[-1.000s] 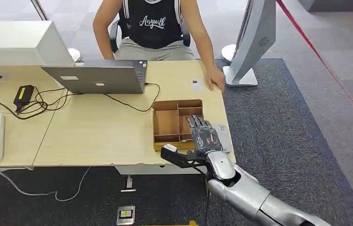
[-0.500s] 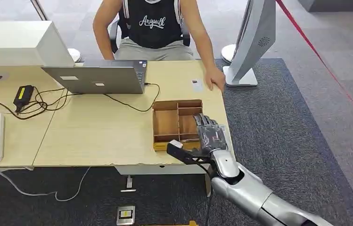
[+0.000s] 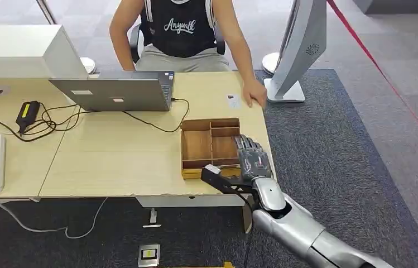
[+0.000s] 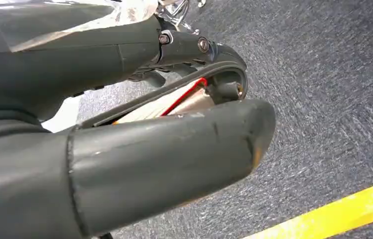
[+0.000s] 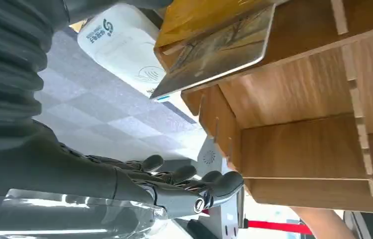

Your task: Pass the card to the sensor for recognition and then transmit it.

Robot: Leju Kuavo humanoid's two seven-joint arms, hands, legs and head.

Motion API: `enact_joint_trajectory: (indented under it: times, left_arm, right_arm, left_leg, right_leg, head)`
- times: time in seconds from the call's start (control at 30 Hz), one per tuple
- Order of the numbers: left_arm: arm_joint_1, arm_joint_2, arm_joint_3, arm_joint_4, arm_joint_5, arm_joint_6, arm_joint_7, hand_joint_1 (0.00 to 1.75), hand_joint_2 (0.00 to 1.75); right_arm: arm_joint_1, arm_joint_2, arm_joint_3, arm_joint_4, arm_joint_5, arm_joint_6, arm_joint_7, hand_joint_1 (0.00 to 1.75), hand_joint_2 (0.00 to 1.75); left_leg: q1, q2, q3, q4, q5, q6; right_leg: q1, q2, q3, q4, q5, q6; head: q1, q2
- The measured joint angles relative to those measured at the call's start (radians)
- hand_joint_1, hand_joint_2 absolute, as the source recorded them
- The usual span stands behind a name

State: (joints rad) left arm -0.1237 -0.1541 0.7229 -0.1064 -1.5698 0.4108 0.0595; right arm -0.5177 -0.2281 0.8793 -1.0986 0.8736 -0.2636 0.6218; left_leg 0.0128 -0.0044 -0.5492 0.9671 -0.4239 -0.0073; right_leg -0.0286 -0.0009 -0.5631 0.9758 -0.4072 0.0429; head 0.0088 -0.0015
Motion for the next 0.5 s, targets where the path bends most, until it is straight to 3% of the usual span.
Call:
enact_joint_trajectory:
  times: [0.5]
  left_arm:
    - [0.0,-0.002,0.0,0.0,0.0,0.005,-0.005,0.0,0.0]
  right_arm:
    - [0.006,0.01,-0.014,0.002,0.006,-0.001,-0.032,0.0,1.75]
  left_leg:
    - [0.0,0.0,0.0,0.0,0.0,0.0]
  right_leg:
    - [0.0,0.0,0.0,0.0,0.0,0.0]
  head:
    - [0.0,0.0]
